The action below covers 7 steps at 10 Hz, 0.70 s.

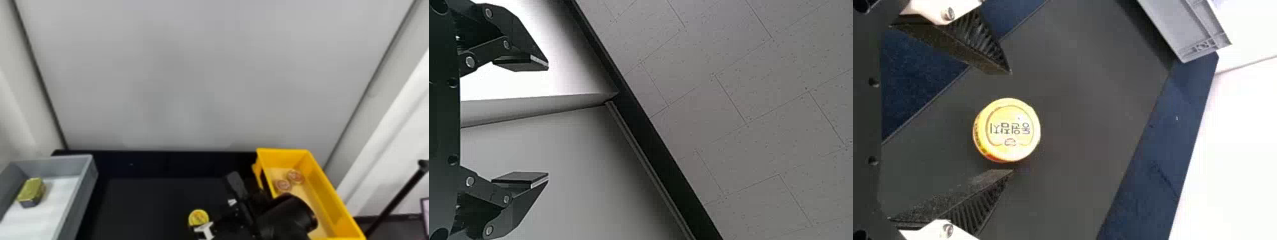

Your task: Pick up the round yellow can and place it in the yellow rectangular box

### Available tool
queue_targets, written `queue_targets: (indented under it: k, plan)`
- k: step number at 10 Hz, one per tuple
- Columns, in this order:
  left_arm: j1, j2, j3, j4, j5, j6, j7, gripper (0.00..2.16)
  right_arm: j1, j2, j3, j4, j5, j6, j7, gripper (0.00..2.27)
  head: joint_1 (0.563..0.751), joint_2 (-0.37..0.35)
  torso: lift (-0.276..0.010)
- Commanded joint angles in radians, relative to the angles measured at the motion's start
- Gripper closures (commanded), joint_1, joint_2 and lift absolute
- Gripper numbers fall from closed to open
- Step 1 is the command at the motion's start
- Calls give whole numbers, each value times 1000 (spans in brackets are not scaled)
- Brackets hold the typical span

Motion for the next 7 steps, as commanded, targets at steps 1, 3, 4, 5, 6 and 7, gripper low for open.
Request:
queue_targets:
  k: [1,3,4,5,6,7]
  plan:
    - [0,-2,-1,0,0,-1,0,450,2,1,2,16,0,-35,-23,68,563,-169,0]
    - [0,-4,-1,2,0,-6,0,450,5,17,0,49,-23,-66,-60,70,563,-169,0]
    - [0,-7,-1,2,1,-9,0,450,12,24,0,59,-35,-78,-86,78,563,-169,0]
    - [-2,-7,1,3,0,-12,0,450,13,37,0,80,-53,-96,-115,78,563,-169,0]
    - [-2,-7,-4,3,0,-12,0,450,13,43,2,91,-59,-106,-136,76,563,-169,0]
    - [-2,-7,-5,5,0,-15,-1,450,12,47,2,105,-65,-116,-155,76,563,-169,0]
